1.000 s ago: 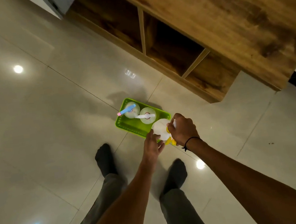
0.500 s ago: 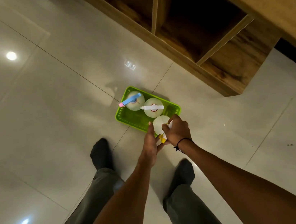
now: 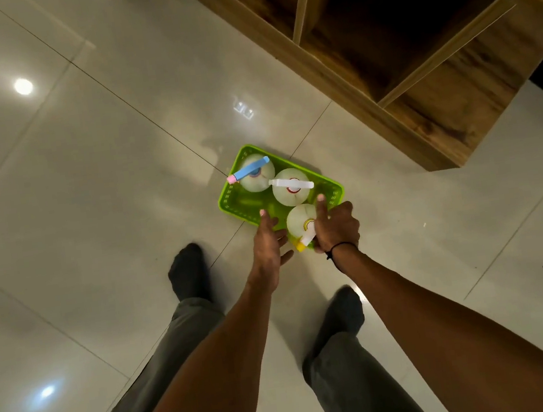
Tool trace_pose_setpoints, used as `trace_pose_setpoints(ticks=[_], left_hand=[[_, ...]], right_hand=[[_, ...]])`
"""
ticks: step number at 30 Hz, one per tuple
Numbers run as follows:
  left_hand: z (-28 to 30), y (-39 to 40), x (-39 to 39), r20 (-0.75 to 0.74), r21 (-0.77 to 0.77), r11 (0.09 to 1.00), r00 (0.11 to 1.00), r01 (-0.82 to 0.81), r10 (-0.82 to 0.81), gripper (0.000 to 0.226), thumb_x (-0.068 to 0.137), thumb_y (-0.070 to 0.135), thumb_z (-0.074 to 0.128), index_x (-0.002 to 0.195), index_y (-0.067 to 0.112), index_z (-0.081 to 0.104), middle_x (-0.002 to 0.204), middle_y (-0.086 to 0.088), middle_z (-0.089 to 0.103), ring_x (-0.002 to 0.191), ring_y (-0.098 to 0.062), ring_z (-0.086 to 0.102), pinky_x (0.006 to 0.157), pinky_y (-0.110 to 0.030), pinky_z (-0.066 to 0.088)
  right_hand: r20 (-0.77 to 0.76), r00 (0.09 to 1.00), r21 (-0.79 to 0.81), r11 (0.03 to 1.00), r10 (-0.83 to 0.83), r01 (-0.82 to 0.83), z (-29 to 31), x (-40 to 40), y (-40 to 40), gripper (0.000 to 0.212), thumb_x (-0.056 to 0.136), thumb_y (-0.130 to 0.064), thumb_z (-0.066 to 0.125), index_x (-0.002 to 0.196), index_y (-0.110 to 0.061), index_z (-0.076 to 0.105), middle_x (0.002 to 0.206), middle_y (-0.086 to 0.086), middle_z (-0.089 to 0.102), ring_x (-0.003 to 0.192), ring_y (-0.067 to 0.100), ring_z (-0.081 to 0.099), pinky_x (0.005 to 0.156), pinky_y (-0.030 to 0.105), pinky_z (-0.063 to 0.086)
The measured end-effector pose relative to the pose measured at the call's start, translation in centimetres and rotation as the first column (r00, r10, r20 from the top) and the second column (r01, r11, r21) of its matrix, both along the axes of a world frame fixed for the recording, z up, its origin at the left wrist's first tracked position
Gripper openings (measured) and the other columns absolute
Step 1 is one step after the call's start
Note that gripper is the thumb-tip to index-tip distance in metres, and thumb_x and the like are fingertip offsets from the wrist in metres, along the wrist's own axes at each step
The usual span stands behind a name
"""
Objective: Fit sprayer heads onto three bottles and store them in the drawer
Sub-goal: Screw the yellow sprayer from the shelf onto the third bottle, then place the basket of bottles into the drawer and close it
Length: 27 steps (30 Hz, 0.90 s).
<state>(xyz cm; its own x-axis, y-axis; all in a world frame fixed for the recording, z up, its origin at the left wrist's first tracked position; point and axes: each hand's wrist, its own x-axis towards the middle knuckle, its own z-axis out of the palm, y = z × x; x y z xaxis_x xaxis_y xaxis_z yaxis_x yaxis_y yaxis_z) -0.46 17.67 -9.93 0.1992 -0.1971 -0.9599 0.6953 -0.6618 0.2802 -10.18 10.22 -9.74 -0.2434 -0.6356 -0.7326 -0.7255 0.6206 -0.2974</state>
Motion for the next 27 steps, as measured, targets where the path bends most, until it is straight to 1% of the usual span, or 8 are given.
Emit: trace_pose_setpoints(ticks=[3, 6, 9, 13, 18, 20, 23, 27], left_hand=[[-0.5, 0.0, 1.5, 0.075, 0.038, 0.999, 0.997, -0.023, 0.02, 0.068, 0.106, 0.066, 0.035, 0.144, 0.015, 0.057, 0.139, -0.018, 0.064, 0.129, -0.034, 0.063, 0.101, -0.055, 0.058], [-1.5, 0.1, 3.1, 0.282, 0.1, 0.993, 0.959, -0.069, 0.038, 0.056, 0.106, 0.06, 0.043, 0.139, 0.015, 0.052, 0.136, -0.016, 0.06, 0.121, -0.037, 0.064, 0.084, -0.049, 0.064], [-3.1, 0.5, 5.4, 0.461, 0.214, 0.976, 0.875, 0.049, -0.145, 0.05, 0.104, 0.045, 0.054, 0.148, 0.028, 0.04, 0.143, -0.017, 0.045, 0.125, -0.043, 0.058, 0.097, -0.059, 0.059], [-5.4, -0.1, 8.6, 0.29, 0.21, 0.953, 0.917, 0.218, -0.274, 0.067, 0.103, 0.025, 0.055, 0.158, 0.048, 0.025, 0.147, -0.016, 0.047, 0.125, -0.04, 0.058, 0.096, -0.058, 0.06], [-6.6, -1.3, 10.7, 0.273, 0.061, 0.984, 0.945, 0.169, -0.18, 0.042, 0.099, 0.006, 0.052, 0.128, 0.034, 0.041, 0.136, -0.02, 0.064, 0.094, -0.032, 0.071, 0.067, -0.039, 0.063], [-5.7, -1.4, 10.9, 0.304, 0.046, 0.986, 0.938, 0.161, -0.167, 0.038, 0.099, 0.004, 0.051, 0.121, 0.034, 0.041, 0.134, -0.022, 0.064, 0.1, -0.037, 0.074, 0.062, -0.037, 0.062], [-2.7, -1.3, 11.5, 0.33, 0.057, 0.993, 0.937, 0.099, -0.113, 0.034, 0.098, 0.001, 0.049, 0.117, 0.028, 0.04, 0.135, -0.023, 0.06, 0.113, -0.045, 0.071, 0.06, -0.038, 0.064], [2.2, -1.1, 14.0, 0.346, 0.055, 0.997, 0.936, 0.045, -0.061, 0.025, 0.097, 0.0, 0.047, 0.113, 0.018, 0.039, 0.131, -0.021, 0.058, 0.11, -0.043, 0.072, 0.052, -0.031, 0.063]], right_hand=[[-0.002, 0.995, -0.067, 0.993, -0.099, 0.099, -1.4, -1.9, -0.5, 0.065, 0.1, -0.067, 0.041, 0.131, -0.01, 0.048, 0.127, 0.024, 0.065, 0.115, 0.047, 0.066, 0.095, 0.057, 0.057], [0.108, 0.969, 0.125, 0.97, -0.222, 0.209, -3.3, -3.3, -1.1, 0.062, 0.103, -0.059, 0.046, 0.143, -0.012, 0.045, 0.143, 0.019, 0.054, 0.128, 0.041, 0.056, 0.104, 0.06, 0.052], [0.22, 0.927, 0.343, 0.914, -0.303, 0.217, -4.7, -3.1, -0.9, 0.042, 0.106, -0.035, 0.05, 0.141, -0.013, 0.048, 0.149, 0.014, 0.052, 0.129, 0.041, 0.058, 0.095, 0.063, 0.057], [0.229, 0.93, 0.303, 0.929, -0.287, 0.212, -6.5, -2.4, -1.2, 0.034, 0.105, -0.02, 0.05, 0.137, -0.013, 0.046, 0.147, 0.02, 0.051, 0.124, 0.049, 0.062, 0.084, 0.066, 0.058], [0.116, 0.989, 0.161, 0.985, -0.087, 0.068, -7.3, -2.5, -2.2, 0.038, 0.102, -0.02, 0.058, 0.138, -0.01, 0.05, 0.143, 0.023, 0.056, 0.126, 0.044, 0.061, 0.091, 0.055, 0.058], [0.096, 0.994, 0.153, 0.988, -0.042, 0.027, -6.3, -2.3, -2.4, 0.039, 0.102, -0.022, 0.056, 0.139, -0.011, 0.051, 0.143, 0.023, 0.057, 0.128, 0.043, 0.06, 0.101, 0.059, 0.055], [0.116, 0.992, 0.169, 0.985, -0.046, 0.026, -3.1, -1.1, -3.8, 0.034, 0.104, -0.023, 0.048, 0.137, -0.014, 0.051, 0.14, 0.02, 0.057, 0.125, 0.045, 0.06, 0.088, 0.065, 0.059], [0.105, 0.984, 0.122, 0.98, 0.145, -0.157, 1.9, 2.4, -7.0, 0.031, 0.104, -0.019, 0.045, 0.133, -0.015, 0.053, 0.139, 0.021, 0.057, 0.123, 0.044, 0.061, 0.071, 0.037, 0.055]])
